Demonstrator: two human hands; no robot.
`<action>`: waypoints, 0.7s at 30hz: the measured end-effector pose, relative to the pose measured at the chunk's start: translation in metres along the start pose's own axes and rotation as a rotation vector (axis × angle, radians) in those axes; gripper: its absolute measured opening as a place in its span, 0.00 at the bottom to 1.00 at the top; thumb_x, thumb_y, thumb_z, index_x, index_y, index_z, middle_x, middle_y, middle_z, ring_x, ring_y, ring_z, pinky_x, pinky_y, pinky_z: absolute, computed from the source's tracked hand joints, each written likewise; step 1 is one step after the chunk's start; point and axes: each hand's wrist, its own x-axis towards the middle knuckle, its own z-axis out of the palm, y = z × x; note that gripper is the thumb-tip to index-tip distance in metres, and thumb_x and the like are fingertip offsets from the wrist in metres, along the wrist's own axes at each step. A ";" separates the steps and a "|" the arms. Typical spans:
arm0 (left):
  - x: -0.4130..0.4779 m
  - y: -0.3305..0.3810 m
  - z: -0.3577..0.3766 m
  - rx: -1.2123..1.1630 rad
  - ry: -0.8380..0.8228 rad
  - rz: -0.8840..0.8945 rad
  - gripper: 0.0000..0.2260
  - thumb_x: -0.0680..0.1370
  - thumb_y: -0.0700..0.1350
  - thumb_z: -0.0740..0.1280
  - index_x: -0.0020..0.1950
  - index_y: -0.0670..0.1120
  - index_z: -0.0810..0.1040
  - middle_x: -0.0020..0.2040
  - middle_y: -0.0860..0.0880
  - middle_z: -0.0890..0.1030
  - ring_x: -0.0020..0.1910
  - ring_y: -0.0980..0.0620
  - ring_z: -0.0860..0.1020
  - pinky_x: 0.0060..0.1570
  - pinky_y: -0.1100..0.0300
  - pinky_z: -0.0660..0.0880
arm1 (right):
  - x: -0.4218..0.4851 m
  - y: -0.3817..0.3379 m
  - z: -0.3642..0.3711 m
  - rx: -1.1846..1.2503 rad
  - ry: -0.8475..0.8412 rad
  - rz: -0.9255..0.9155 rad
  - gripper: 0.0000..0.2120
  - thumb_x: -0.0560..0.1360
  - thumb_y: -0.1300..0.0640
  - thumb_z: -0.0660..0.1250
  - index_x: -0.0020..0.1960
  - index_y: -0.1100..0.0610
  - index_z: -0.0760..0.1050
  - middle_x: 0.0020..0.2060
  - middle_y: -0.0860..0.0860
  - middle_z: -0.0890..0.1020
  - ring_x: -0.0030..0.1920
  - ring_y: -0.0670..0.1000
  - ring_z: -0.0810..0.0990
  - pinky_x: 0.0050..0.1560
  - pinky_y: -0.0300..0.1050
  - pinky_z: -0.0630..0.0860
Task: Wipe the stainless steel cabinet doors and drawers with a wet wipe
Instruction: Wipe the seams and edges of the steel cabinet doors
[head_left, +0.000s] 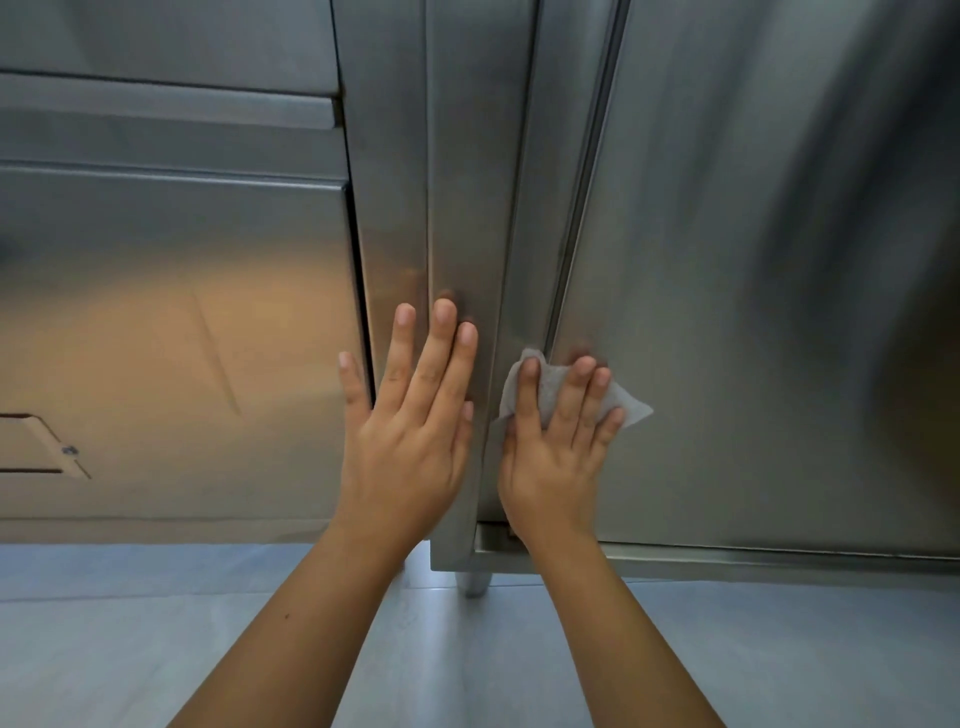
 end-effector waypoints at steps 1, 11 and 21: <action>0.004 -0.001 -0.002 0.008 0.003 0.005 0.26 0.81 0.46 0.53 0.76 0.44 0.48 0.77 0.50 0.41 0.75 0.49 0.46 0.70 0.42 0.42 | 0.007 0.001 -0.005 0.000 -0.009 -0.011 0.37 0.77 0.56 0.57 0.75 0.55 0.35 0.72 0.58 0.31 0.73 0.58 0.34 0.71 0.60 0.43; 0.075 -0.003 -0.036 0.006 0.071 0.023 0.25 0.79 0.46 0.53 0.75 0.44 0.52 0.74 0.48 0.52 0.75 0.50 0.46 0.70 0.42 0.44 | 0.098 -0.002 -0.044 -0.016 0.069 -0.012 0.31 0.77 0.57 0.57 0.76 0.57 0.47 0.73 0.60 0.34 0.74 0.58 0.36 0.71 0.60 0.43; 0.185 -0.013 -0.071 -0.046 0.193 0.042 0.24 0.80 0.47 0.51 0.75 0.43 0.49 0.74 0.47 0.50 0.75 0.50 0.46 0.69 0.40 0.44 | 0.198 -0.007 -0.086 -0.020 0.155 -0.042 0.29 0.78 0.56 0.52 0.75 0.60 0.45 0.73 0.58 0.34 0.74 0.57 0.39 0.72 0.58 0.42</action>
